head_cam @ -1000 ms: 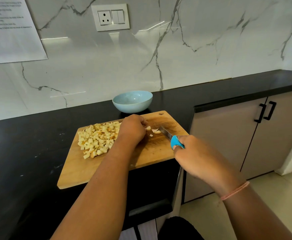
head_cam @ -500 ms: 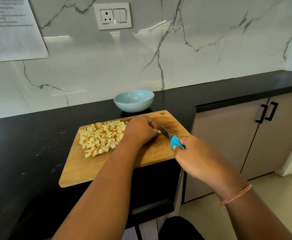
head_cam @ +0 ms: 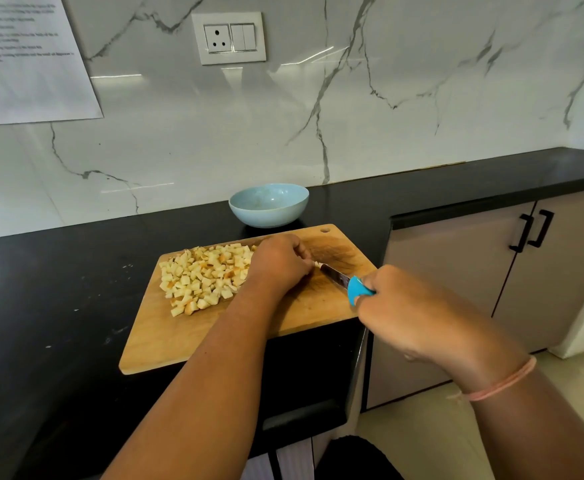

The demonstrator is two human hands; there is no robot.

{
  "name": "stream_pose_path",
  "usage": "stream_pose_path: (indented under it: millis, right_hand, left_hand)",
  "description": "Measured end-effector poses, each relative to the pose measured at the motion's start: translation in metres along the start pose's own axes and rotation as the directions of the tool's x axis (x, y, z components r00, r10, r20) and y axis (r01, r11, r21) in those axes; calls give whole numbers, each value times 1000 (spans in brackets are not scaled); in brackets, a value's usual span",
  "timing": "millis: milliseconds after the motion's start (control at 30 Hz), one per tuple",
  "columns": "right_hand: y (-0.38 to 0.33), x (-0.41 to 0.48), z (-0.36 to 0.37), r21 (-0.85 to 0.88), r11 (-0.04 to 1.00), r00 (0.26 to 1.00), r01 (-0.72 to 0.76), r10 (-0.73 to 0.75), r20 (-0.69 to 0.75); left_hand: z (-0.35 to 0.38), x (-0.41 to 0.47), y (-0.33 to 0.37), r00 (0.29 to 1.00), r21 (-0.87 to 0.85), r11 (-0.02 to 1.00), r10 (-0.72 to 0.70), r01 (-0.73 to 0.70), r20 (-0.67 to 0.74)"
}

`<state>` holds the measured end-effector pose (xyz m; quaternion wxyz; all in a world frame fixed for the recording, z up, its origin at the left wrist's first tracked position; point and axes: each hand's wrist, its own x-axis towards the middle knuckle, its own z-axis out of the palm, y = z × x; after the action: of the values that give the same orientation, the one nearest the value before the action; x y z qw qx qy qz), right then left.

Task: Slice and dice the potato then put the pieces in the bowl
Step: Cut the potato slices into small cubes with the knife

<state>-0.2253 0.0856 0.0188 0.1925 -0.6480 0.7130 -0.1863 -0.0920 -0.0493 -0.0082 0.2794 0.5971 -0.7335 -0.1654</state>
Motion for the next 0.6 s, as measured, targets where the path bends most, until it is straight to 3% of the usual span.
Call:
stream_pose_path:
  millis: [133, 600]
  right_hand:
    - [2, 7, 0, 69, 997, 999, 17, -14, -47]
    - [-18, 29, 20, 18, 996, 994, 92, -90, -65]
  left_hand:
    - [-8, 3, -5, 999, -67, 998, -10, 8, -33]
    - [-4, 7, -12, 997, 84, 996, -16, 22, -74]
